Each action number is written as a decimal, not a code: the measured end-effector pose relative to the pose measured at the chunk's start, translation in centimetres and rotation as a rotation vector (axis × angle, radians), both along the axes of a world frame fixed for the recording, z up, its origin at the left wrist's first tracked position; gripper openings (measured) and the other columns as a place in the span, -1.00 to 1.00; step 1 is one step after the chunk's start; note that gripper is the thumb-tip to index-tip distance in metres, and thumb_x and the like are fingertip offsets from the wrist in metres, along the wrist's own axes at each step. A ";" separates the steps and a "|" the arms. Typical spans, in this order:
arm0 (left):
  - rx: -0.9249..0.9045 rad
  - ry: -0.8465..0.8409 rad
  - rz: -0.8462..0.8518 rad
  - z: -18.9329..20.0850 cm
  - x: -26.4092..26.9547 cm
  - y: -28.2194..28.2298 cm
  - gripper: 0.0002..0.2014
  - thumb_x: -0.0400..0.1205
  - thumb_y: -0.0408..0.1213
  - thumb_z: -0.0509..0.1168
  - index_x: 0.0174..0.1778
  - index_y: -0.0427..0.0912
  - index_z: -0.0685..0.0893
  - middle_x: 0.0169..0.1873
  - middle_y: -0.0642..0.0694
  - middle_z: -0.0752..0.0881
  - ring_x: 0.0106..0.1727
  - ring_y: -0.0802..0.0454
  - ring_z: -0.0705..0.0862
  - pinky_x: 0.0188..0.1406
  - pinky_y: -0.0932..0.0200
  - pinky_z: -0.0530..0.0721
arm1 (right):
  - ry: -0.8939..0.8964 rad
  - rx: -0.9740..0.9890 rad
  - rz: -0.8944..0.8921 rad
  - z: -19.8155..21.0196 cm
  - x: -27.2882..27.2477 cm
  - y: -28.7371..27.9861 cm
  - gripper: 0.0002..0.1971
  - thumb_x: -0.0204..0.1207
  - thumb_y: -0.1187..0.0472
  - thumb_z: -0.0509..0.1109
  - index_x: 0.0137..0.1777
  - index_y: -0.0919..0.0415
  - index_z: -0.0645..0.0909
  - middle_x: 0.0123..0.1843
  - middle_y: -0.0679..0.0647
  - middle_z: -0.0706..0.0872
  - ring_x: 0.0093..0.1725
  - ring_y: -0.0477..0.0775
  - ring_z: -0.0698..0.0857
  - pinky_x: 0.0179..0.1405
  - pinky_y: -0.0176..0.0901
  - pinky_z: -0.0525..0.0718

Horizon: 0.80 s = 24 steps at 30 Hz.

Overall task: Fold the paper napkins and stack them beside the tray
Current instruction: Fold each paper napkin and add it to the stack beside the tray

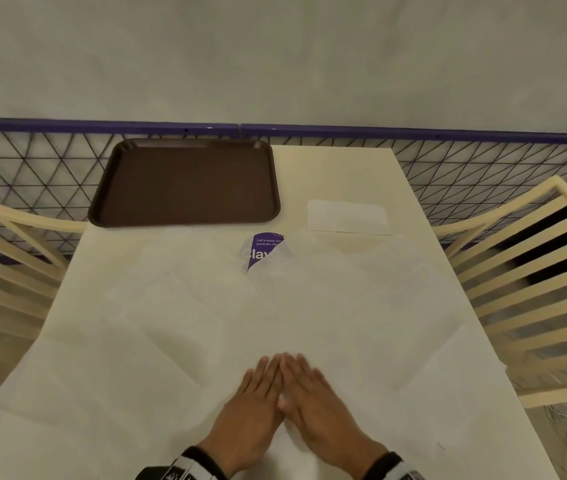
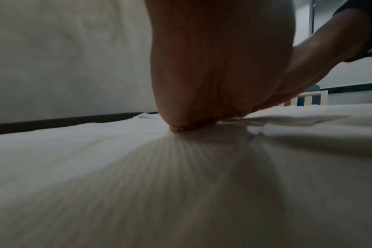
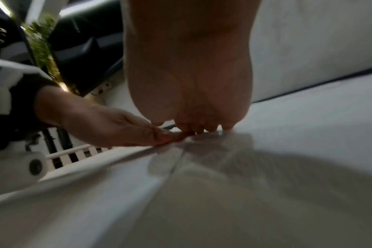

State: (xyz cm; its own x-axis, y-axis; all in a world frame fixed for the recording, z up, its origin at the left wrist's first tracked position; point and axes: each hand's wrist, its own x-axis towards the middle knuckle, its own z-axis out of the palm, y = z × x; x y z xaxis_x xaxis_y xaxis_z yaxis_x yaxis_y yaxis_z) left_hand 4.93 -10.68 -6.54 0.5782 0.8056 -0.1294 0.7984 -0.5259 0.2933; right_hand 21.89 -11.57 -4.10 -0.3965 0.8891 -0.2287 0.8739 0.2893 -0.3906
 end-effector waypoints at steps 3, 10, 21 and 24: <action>-0.037 0.063 0.009 -0.7 -0.6 0.0 -0.37 0.72 0.06 -0.26 0.62 -0.27 -0.10 0.64 -0.18 -0.16 0.65 -0.04 -0.10 0.53 0.15 -0.10 | -0.130 -0.138 -0.021 -1.4 0.6 -0.6 -0.36 0.65 -0.27 -0.21 0.62 0.08 -0.10 0.61 -0.12 0.26 0.60 -0.07 0.21 0.51 -0.16 -0.06; -0.061 0.176 0.107 -0.4 -5.0 -0.2 -0.38 0.73 0.05 -0.38 0.63 -0.30 -0.09 0.65 -0.16 -0.14 0.66 -0.01 -0.21 0.55 0.12 -0.15 | -0.232 0.064 -0.149 -2.3 5.8 -0.9 -0.42 0.68 -0.18 -0.21 0.63 0.05 -0.08 0.69 -0.06 -0.14 0.65 -0.09 -0.16 0.48 -0.17 -0.09; -0.067 0.117 0.110 5.0 1.3 10.0 -0.27 0.22 -0.08 0.63 0.32 -0.11 0.59 0.35 -0.05 0.57 0.38 -0.04 0.54 0.45 -0.01 0.41 | -0.363 0.061 -0.138 -2.5 6.1 -0.8 -0.34 0.64 -0.25 -0.21 0.63 0.10 -0.08 0.69 0.01 -0.16 0.66 -0.06 -0.18 0.49 -0.13 -0.11; -0.131 0.182 0.128 5.2 2.0 11.8 -0.18 0.37 -0.02 0.50 0.52 -0.01 0.27 0.41 0.04 0.39 0.42 -0.04 0.35 0.34 0.01 0.37 | -0.352 0.073 -0.136 -2.8 6.1 -0.7 -0.34 0.63 -0.25 -0.25 0.63 0.11 -0.09 0.69 0.03 -0.17 0.66 -0.04 -0.19 0.52 -0.12 -0.16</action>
